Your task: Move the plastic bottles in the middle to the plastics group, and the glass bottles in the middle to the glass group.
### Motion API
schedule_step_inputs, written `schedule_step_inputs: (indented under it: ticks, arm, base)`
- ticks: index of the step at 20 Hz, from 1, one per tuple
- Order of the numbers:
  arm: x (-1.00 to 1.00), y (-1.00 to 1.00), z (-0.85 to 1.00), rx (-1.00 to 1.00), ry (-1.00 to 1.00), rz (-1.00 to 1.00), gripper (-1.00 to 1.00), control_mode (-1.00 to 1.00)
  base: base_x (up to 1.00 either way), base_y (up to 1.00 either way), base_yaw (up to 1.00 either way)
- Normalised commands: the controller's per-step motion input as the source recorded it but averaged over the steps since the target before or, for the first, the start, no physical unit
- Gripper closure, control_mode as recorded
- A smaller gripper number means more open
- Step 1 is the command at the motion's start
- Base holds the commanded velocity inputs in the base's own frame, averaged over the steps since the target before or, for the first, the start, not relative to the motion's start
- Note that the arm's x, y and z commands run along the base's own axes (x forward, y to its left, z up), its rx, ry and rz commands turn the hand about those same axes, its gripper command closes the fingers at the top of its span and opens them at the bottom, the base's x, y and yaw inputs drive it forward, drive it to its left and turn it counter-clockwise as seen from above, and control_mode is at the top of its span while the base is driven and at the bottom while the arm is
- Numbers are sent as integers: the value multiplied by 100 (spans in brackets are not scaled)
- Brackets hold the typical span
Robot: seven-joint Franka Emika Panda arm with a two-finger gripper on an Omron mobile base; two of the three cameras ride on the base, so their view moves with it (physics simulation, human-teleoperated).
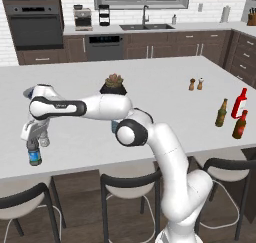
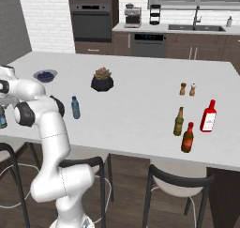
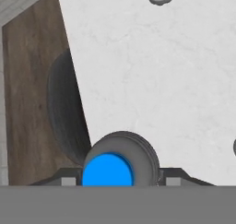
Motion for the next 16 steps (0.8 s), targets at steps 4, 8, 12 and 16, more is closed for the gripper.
schedule_step_inputs:
  ticks: [4,8,12,16]
  arm:
    - [-13,-4,0,0,-7,0,-100,-100]
    - [-45,-10,7,0,-7,0,-100,-100]
    - [-68,-43,16,0,-3,-4,-100,-100]
    - [-51,-77,11,0,-2,-4,-100,-100]
  base:
    - [0,0,0]
    - [0,0,0]
    - [0,0,0]
    - [0,0,0]
